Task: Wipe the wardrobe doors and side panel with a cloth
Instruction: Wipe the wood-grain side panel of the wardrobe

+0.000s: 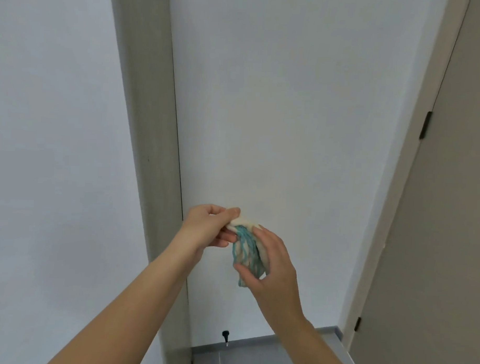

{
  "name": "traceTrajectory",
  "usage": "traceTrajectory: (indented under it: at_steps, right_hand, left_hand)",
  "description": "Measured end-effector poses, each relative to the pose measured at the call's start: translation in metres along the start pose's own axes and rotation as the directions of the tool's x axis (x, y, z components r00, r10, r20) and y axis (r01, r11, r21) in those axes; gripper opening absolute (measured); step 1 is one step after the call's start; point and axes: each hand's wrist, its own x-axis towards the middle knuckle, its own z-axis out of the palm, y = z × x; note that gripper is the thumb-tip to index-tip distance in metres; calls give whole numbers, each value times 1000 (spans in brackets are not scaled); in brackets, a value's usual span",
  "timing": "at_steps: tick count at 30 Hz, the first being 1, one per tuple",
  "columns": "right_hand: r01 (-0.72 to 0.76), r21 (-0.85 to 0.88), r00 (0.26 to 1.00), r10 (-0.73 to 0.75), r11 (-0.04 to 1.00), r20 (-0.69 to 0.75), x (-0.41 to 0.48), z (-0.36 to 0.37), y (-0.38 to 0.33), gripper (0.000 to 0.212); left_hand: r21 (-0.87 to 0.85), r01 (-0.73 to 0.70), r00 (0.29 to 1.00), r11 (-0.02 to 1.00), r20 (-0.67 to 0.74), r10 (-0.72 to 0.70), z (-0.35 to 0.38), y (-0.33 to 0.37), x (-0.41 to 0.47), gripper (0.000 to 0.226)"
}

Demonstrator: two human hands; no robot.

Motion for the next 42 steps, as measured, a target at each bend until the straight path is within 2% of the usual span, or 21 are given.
traceTrajectory:
  at_steps: [3, 6, 8, 10, 13, 16, 18, 20, 23, 27, 32, 36, 39, 42]
  right_hand:
    - [-105, 159, 985, 125, 982, -120, 46, 11, 14, 55]
    - [-246, 452, 945, 315, 857, -84, 84, 11, 26, 43]
    - [-373, 646, 899, 430, 666, 76, 108, 13, 37, 35]
    - [-489, 739, 849, 448, 464, 281, 124, 21, 47, 31]
    - [-597, 764, 788, 354, 244, 503, 144, 37, 58, 35]
    - [-689, 721, 712, 249, 72, 656, 163, 53, 71, 32]
    - [-718, 693, 688, 223, 70, 690, 180, 63, 84, 39]
    - [-711, 691, 700, 222, 129, 679, 199, 70, 98, 47]
    - [-706, 677, 708, 199, 208, 677, 232, 77, 122, 31]
    - [-695, 691, 718, 159, 196, 677, 288, 82, 146, 27]
    - [-670, 723, 737, 31, 165, 676, 361, 98, 138, 25]
    - [-608, 777, 771, -113, 163, 627, 402, 117, 92, 23]
    - [-556, 820, 795, -202, 136, 573, 422, 125, 49, 21]
    - [-502, 861, 816, -285, 80, 502, 439, 128, -4, 24]
  left_hand:
    - [-1, 15, 1000, 1000, -4, -15, 2, 16, 38, 21]
    - [23, -41, 999, 999, -33, 42, -2, 25, 68, 16]
    - [97, -97, 992, 991, -68, 103, -3, 27, 88, 9]
    - [158, -139, 982, 978, -107, 157, -3, 25, 103, 12]
    - [232, -154, 965, 960, -175, 197, -7, 23, 125, 34]
    - [262, -158, 931, 952, -281, 232, -13, 22, 147, 23]
    - [303, -159, 893, 940, -361, 268, -14, 22, 165, 21]
    - [339, -151, 867, 929, -406, 289, -11, 23, 181, 22]
    - [361, -146, 827, 921, -467, 314, -6, 28, 213, 19]
    - [501, -101, 709, 859, -569, 415, -1, 50, 246, 13]
    - [759, 5, 528, 651, -555, 643, -2, 112, 249, 6]
    - [871, 134, 373, 473, -487, 790, -15, 158, 226, 7]
    - [912, 218, 273, 348, -399, 875, -23, 186, 204, 9]
    - [928, 333, 191, 169, -242, 951, -33, 222, 176, 11]
